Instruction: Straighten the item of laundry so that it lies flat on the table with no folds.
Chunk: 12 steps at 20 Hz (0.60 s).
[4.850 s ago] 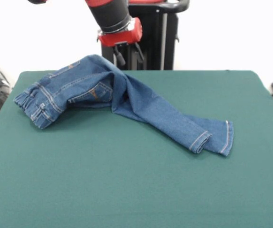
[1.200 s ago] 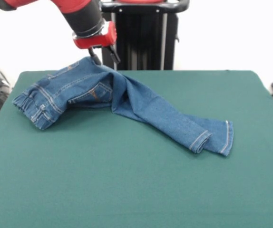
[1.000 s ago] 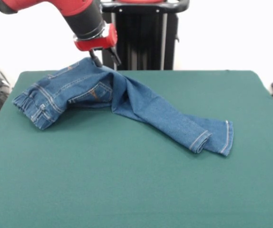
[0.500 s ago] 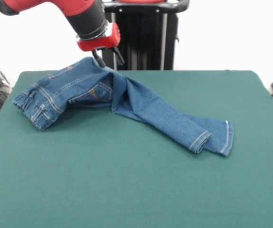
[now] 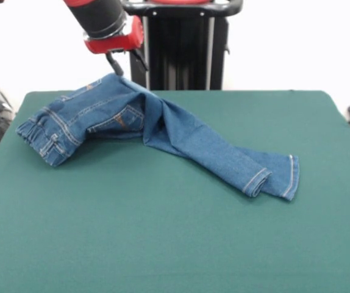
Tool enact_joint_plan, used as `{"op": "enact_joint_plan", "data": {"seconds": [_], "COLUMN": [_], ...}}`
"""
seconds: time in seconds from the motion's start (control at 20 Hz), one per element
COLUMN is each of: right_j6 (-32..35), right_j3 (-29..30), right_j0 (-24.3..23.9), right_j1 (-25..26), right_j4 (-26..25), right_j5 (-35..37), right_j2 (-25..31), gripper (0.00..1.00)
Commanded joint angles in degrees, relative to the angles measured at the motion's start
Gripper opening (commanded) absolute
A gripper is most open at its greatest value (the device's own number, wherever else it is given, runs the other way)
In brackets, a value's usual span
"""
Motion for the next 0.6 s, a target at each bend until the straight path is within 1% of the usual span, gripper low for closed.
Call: {"op": "enact_joint_plan", "data": {"seconds": [0.05, 0.2, 0.4, 0.6], "right_j6": [-19.7, -19.0, -16.7, -15.9], "right_j3": [-5.5, -5.1, -3.9, -4.1], "right_j0": [1.0, 1.2, 1.8, 2.2], "right_j1": [0.3, 2.3, 4.7, 6.8], "right_j4": [0.9, -1.2, -4.8, -7.1], "right_j5": [5.7, 3.2, -1.9, -3.9], "right_j2": [4.5, 3.7, 2.0, 1.1], "gripper": [1.00, 1.00, 1.00, 1.00]}}
